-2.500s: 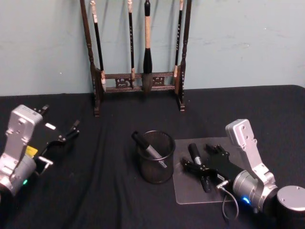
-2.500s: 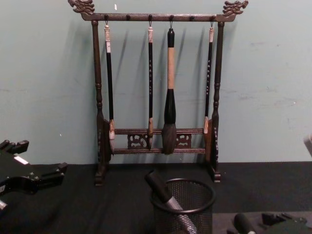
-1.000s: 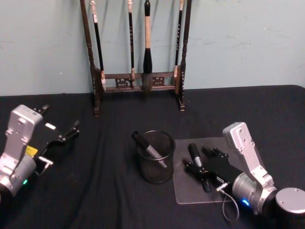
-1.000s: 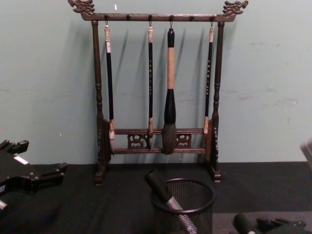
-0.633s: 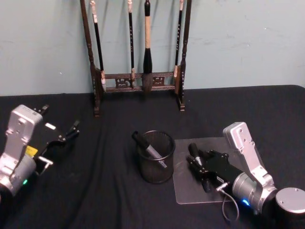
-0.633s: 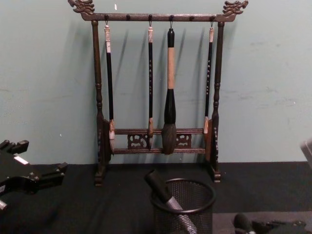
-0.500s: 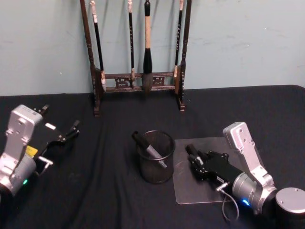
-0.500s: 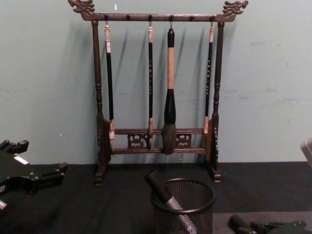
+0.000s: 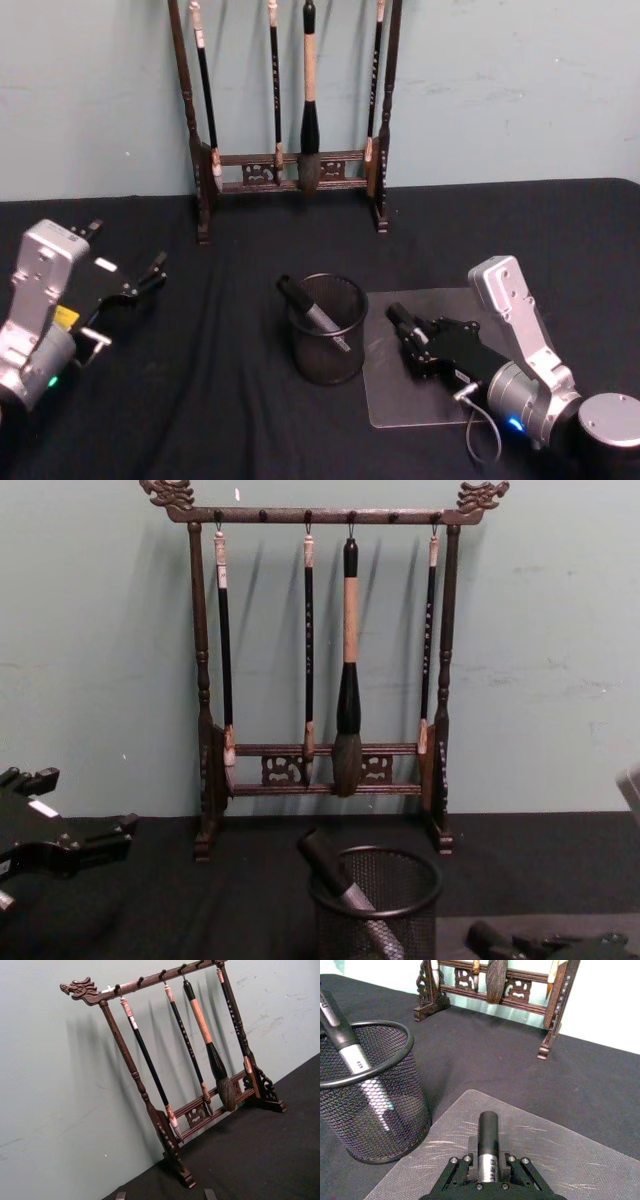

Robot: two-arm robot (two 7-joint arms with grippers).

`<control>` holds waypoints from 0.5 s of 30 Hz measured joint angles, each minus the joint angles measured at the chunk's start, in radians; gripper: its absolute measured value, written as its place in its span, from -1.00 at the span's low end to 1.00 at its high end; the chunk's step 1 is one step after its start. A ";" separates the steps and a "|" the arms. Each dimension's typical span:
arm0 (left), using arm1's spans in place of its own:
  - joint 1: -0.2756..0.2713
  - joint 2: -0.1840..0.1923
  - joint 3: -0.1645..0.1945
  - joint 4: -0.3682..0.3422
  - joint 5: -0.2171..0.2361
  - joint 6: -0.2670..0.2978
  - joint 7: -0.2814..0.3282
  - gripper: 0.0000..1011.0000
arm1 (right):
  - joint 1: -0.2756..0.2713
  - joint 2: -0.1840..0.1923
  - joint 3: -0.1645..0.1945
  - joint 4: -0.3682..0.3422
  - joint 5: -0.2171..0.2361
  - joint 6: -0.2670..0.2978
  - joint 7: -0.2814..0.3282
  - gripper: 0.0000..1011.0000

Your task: Pick up the water-based marker from the table and place it into the pen holder.

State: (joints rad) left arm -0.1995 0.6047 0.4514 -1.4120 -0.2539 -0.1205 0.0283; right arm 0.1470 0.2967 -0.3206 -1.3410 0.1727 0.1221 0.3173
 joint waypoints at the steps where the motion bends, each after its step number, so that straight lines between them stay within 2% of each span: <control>1: 0.000 0.000 0.000 0.000 0.000 0.000 0.000 1.00 | 0.000 0.000 0.000 0.000 0.000 0.000 0.000 -0.52; 9: 0.000 0.000 0.000 0.000 0.000 0.000 0.000 1.00 | -0.008 -0.007 0.015 0.000 0.020 -0.030 0.007 -0.52; 15: 0.000 0.000 0.000 0.000 0.000 0.000 0.000 1.00 | -0.020 -0.013 0.028 -0.005 0.052 -0.081 0.026 -0.52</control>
State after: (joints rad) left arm -0.1995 0.6047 0.4514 -1.4120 -0.2539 -0.1205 0.0283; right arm 0.1268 0.2839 -0.2930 -1.3457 0.2247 0.0413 0.3430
